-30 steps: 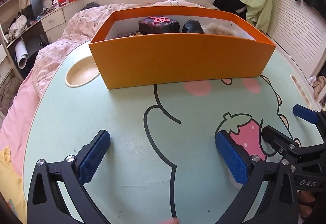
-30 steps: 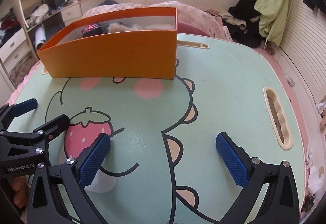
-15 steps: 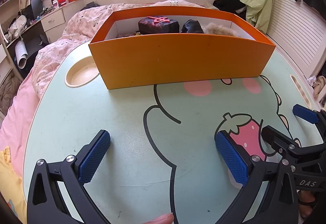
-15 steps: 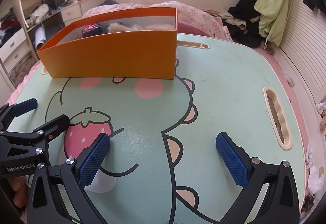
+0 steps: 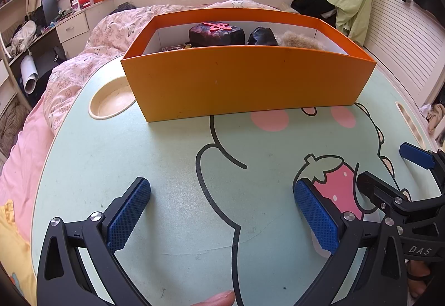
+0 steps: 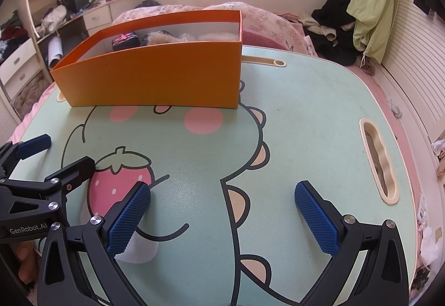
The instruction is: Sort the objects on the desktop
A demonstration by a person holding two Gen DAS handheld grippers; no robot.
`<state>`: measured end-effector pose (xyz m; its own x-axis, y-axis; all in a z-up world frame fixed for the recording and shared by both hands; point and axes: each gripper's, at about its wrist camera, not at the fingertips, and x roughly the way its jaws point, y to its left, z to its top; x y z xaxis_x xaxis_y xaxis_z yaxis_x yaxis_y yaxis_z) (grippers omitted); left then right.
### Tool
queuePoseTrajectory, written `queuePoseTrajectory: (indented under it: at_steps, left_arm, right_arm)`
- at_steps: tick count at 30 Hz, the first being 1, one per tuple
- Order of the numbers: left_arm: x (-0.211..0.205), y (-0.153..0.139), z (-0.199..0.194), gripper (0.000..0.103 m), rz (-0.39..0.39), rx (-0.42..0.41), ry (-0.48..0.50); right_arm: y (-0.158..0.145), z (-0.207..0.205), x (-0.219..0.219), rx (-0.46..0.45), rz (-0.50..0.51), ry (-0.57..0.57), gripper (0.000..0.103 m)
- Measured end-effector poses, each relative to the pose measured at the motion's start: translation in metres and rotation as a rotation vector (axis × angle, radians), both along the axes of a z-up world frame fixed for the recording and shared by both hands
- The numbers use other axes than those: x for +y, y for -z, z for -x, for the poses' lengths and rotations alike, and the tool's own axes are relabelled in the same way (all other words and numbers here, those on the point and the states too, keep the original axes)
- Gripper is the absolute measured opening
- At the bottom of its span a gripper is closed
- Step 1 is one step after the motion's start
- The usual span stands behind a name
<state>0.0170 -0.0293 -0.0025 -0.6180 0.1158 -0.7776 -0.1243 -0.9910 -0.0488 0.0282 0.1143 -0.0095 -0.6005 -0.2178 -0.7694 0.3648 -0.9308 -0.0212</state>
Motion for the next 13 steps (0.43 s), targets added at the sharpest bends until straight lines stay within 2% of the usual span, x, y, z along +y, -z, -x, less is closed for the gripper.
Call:
queuePoseTrajectory:
  at_steps: [13]
  left_arm:
    - [0.0001,0.0015,0.0000,0.103,0.001,0.003,-0.003]
  right_arm:
    - [0.0002,0.0001,-0.0005,0.000,0.000,0.000,0.103]
